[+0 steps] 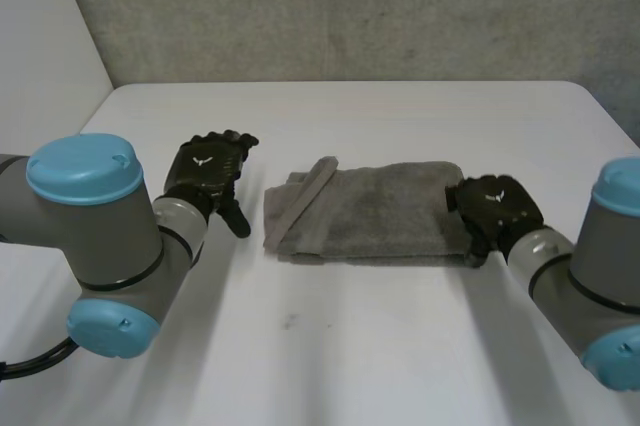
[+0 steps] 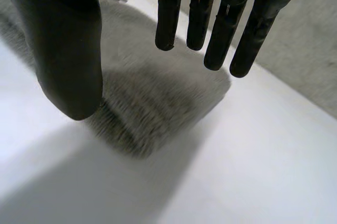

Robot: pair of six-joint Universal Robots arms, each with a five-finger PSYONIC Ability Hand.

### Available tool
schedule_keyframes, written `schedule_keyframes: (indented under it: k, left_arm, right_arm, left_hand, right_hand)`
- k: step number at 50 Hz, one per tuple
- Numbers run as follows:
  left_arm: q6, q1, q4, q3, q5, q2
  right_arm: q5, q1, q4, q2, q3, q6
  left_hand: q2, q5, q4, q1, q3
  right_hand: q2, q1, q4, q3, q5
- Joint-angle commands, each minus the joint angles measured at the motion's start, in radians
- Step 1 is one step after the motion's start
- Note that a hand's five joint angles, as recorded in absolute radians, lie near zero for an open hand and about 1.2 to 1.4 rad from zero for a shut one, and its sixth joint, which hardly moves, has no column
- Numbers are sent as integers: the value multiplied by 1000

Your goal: Fold the towel.

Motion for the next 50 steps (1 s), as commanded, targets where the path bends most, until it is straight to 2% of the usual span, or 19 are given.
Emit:
schedule_keyframes:
  k: [1,6,8,10,19,33,36,38,39,40,47,50]
  left_arm:
    - [-3,-1,1,-6,13,-7]
    - [-3,-1,1,-8,13,-4]
    - [-3,-1,3,-11,13,-2]
    - [-3,-1,1,-12,13,-4]
    - [-4,1,3,-17,15,-2]
    - [-3,4,1,-18,15,1]
    - [-3,4,1,-18,13,0]
    - [-3,6,1,-25,15,1]
    - [-3,6,1,-25,15,1]
    - [-4,7,1,-28,15,4]
    - [-3,9,0,-31,16,21]
    - [-3,18,0,-31,18,24]
  right_arm:
    - [-23,-11,-95,39,42,-3]
    - [-25,-26,-141,73,42,-2]
    - [-31,-40,-145,87,37,0]
    - [-31,-48,-145,90,36,-3]
    - [-26,-57,-156,125,13,-12]
    - [-26,-46,-190,133,7,-9]
    - [-26,-43,-205,150,-2,-5]
    - [-25,-43,-208,172,-16,-5]
    - [-25,-43,-208,173,-16,-5]
    - [-25,-43,-208,182,-18,-6]
    - [-8,-55,-198,151,-24,-14]
    - [20,-51,-192,69,-48,-86]
  left_hand:
    - [13,-7,12,9,13]
    - [13,-7,12,9,13]
    - [16,-4,15,12,16]
    - [13,-7,12,9,13]
    - [13,-7,12,9,13]
    - [13,-7,12,9,13]
    - [13,-7,12,9,13]
    - [13,-7,12,9,13]
    - [13,-7,12,9,13]
    - [13,-7,12,9,13]
    - [10,-10,9,7,10]
    - [10,-10,9,7,10]
  right_hand:
    - [143,118,127,127,114]
    - [260,236,244,244,231]
    - [418,394,402,402,389]
    - [433,409,417,417,404]
    - [345,321,329,330,316]
    - [375,350,359,359,345]
    - [507,482,491,491,478]
    - [790,766,774,774,761]
    - [791,767,776,776,762]
    - [901,877,885,885,872]
    - [902,878,886,886,873]
    - [902,878,886,886,873]
